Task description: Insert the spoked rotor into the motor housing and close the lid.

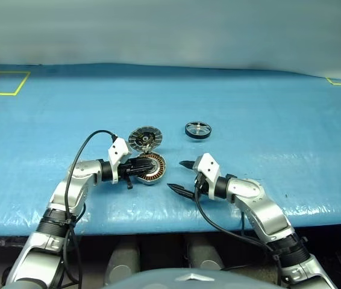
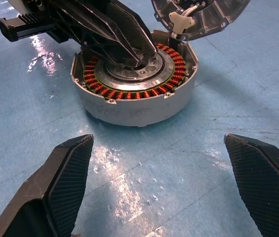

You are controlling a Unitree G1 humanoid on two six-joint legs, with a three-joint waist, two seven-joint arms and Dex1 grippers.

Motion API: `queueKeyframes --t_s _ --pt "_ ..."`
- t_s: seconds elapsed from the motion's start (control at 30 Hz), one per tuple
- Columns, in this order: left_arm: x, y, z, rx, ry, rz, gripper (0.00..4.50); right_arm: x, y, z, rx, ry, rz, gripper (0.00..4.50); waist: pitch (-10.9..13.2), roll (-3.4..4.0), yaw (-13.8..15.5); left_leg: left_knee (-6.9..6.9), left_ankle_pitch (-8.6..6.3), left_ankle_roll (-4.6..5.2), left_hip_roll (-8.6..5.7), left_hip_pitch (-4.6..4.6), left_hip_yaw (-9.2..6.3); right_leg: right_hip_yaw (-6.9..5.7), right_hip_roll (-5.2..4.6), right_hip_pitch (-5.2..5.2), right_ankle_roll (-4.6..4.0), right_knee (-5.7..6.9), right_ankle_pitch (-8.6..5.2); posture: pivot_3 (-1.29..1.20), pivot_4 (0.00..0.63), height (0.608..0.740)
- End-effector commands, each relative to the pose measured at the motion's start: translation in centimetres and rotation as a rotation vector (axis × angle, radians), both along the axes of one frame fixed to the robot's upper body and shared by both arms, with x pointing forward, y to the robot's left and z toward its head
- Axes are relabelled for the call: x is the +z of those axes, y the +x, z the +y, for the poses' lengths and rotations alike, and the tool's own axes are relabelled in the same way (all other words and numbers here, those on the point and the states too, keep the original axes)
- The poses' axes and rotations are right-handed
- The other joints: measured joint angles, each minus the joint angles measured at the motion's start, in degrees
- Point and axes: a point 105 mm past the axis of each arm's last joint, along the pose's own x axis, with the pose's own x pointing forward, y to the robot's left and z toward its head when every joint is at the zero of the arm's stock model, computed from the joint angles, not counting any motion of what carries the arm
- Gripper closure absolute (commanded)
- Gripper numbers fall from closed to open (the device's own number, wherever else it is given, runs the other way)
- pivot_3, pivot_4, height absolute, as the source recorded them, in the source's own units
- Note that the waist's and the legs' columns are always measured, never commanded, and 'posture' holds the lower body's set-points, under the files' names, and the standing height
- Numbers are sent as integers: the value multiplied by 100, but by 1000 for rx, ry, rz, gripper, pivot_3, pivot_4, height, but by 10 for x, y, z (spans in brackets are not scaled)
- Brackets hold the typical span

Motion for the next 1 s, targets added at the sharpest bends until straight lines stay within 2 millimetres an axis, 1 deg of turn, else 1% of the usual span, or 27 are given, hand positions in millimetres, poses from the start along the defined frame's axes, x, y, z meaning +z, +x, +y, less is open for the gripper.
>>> queueKeyframes --t_s 0.03,0.1,0.17,0.2,0.3,0.7,0.8,0.97,1.0 --pt "-1 1 1 4 20 -9 3853 10 1 3 10 20 -45 0 0 0 0 0 0 0 0 0 0 0 0 0 0 0 0 0 150 740" --pt "-2 1 1 12 21 -7 3853 10 1 3 11 20 -46 0 0 0 0 0 0 0 0 1 0 0 0 0 0 1 0 0 150 740" --pt "-3 3 2 25 23 -13 3140 10 1 3 10 19 -47 0 0 0 -1 0 0 0 0 1 0 0 0 1 0 1 0 0 150 740" --pt "-3 4 2 34 30 -23 2909 10 1 3 11 19 -47 0 0 0 0 1 0 0 0 1 0 0 0 1 0 1 0 0 150 740" --pt "-1 10 4 70 20 -51 1955 9 1 3 11 15 -48 0 0 0 2 2 0 0 0 2 0 0 0 2 0 2 0 0 150 740" --pt "5 9 0 68 -82 -27 1955 7 2 4 17 7 -45 0 0 0 9 4 0 0 0 3 0 0 0 4 1 3 0 0 150 740" --pt "5 5 -1 58 -96 -9 2547 7 2 4 17 6 -45 0 0 0 9 4 0 0 0 3 0 0 0 4 1 3 0 0 150 740" --pt "6 1 -2 50 -96 0 4243 7 1 4 16 4 -44 0 0 0 12 4 0 0 0 3 0 0 0 4 1 2 0 0 150 740" --pt "7 1 -2 48 -97 2 4473 7 1 4 15 4 -43 0 0 0 12 4 0 0 0 3 0 0 0 4 1 3 0 0 150 740"
